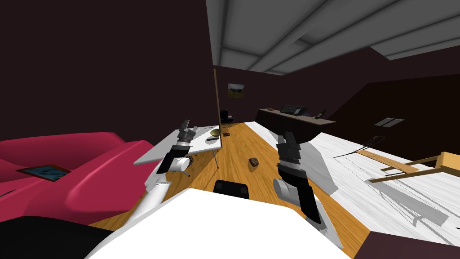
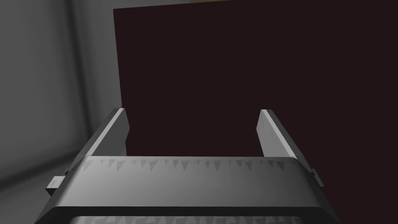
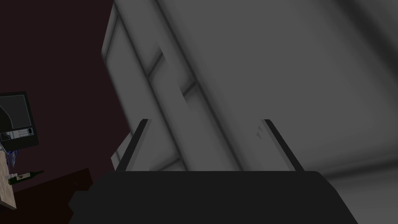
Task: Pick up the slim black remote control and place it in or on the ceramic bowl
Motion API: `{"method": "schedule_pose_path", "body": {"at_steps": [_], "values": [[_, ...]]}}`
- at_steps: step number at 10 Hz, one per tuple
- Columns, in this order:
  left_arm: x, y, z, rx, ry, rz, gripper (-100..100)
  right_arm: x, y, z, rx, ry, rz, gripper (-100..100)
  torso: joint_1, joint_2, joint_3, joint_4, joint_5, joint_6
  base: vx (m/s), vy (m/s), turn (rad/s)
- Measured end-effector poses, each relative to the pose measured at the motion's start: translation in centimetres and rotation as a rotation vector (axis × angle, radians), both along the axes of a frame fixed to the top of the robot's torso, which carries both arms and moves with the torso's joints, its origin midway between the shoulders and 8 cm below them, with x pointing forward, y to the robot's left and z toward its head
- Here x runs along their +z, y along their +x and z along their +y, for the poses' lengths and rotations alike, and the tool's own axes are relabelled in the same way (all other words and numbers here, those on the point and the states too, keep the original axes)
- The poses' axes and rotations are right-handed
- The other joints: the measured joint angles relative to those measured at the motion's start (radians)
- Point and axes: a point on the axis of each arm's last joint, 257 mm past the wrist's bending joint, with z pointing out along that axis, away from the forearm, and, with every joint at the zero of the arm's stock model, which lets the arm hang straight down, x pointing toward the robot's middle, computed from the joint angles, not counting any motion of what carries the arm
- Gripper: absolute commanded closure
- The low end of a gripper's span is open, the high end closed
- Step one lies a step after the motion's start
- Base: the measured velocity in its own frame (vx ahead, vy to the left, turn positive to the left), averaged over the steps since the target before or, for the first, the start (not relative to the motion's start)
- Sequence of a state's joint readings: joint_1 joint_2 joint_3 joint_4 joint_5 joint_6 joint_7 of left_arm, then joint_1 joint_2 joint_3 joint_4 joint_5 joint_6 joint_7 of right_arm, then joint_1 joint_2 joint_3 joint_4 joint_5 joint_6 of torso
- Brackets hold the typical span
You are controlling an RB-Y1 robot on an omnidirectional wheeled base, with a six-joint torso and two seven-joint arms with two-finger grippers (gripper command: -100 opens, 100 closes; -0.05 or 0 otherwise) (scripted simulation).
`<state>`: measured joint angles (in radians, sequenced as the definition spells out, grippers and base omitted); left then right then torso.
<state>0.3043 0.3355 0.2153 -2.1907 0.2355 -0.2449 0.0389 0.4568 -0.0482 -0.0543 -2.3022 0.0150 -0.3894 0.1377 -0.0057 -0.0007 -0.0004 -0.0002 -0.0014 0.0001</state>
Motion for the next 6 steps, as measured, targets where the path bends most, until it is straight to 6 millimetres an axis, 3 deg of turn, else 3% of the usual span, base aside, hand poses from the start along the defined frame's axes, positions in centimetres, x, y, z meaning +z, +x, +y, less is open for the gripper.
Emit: {"method": "schedule_pose_path", "body": {"at_steps": [6], "values": [[-1.6, 3.7, 4.7, 0.016, -0.036, 0.152, -100, 0.0, 0.0, 0.0, 0.000, 0.000, 0.000, 0, 0.000, 0.000, 0.000, 0.000, 0.000, 0.000, 0.012, -0.099, 0.006]]}}
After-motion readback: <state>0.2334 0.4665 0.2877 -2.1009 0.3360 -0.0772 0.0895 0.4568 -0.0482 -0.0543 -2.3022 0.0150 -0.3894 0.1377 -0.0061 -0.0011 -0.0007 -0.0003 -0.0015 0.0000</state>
